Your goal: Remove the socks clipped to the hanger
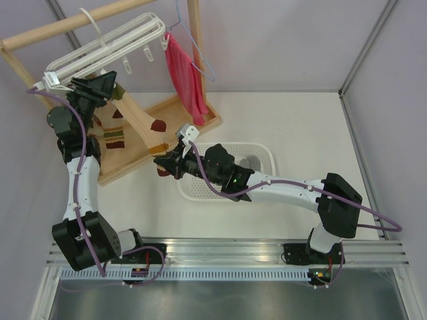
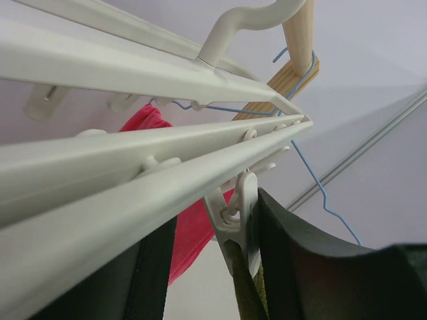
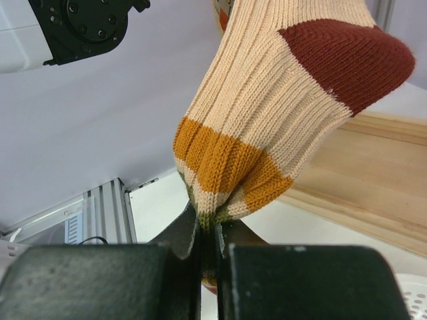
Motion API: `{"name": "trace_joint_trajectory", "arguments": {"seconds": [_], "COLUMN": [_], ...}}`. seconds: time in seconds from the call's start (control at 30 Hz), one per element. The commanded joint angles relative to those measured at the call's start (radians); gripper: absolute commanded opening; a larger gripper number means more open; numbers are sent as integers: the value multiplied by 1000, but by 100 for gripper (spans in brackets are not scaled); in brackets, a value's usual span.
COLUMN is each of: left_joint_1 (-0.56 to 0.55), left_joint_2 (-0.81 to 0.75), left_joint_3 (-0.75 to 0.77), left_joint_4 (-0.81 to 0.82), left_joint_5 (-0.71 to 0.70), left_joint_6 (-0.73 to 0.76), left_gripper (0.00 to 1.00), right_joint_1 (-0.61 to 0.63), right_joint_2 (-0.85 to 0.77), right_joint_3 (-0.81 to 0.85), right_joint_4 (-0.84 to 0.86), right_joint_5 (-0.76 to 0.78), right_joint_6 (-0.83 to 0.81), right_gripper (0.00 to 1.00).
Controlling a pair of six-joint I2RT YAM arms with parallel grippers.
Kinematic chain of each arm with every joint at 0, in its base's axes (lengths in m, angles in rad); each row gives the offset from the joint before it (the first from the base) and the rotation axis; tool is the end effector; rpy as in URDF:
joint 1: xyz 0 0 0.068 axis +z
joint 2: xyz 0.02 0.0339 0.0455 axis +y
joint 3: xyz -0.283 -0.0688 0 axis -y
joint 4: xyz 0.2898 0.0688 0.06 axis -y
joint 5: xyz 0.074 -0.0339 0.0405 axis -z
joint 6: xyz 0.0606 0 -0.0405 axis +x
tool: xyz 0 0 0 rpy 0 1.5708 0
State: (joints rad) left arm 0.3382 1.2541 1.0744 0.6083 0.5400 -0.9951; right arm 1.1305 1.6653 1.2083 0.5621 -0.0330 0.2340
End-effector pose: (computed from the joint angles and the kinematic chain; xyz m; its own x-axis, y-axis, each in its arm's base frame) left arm 0.3333 0.0842 0.4420 0.0821 -0.7338 -0.6744 0.4141 0.6406 -0.6466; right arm 0.1973 0.4234 0.3353 -0.1694 0.1842 -0.9682 -0.9035 0.3635 0.2272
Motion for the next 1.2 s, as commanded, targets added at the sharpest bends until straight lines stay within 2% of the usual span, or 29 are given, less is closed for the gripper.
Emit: {"name": "trace_joint_trajectory", "arguments": {"seconds": [0.0,0.13,0.2,0.3,0.33,0.43,0.77,0.83,0.93,1.03,1.1,1.13,1.17], "left_joint_1": [-4,-5,-4,-4,-4,-4,-5,-4,-4,-5,-5,-5,-7], "left_joint_2": [-1,1,2,2,2,-1,-13,-18,-39,-67,-99,-113,-143], "left_joint_3": [41,39,39,41,41,39,25,30,29,3,-24,-36,-54], "left_joint_4": [73,94,103,117,119,120,101,55,-14,-60,-74,-88,-110], "left_joint_5": [1,5,5,9,9,8,9,12,5,-17,-18,-15,-18], "left_joint_6": [-5,-22,-28,-36,-36,-36,-17,5,47,76,101,117,127], "left_gripper": [53,50,43,28,18,3,2,18,58,69,73,79,90], "right_joint_1": [11,14,15,15,17,15,22,22,23,23,23,22,23], "right_joint_2": [-36,-33,-32,-32,-29,-29,-38,-48,-73,-108,-139,-150,-162], "right_joint_3": [-12,-16,-19,-18,-19,-21,-30,-38,-58,-78,-90,-104,-111], "right_joint_4": [25,28,32,33,33,33,30,27,18,-4,-19,-25,-34], "right_joint_5": [-16,-15,-15,-13,-13,-11,7,16,27,71,84,102,113], "right_joint_6": [-7,-5,-4,-4,-4,-2,-9,-12,-22,-36,-44,-48,-48], "right_gripper": [1,1,1,1,1,1,1,1,1,1,1,1,1]}}
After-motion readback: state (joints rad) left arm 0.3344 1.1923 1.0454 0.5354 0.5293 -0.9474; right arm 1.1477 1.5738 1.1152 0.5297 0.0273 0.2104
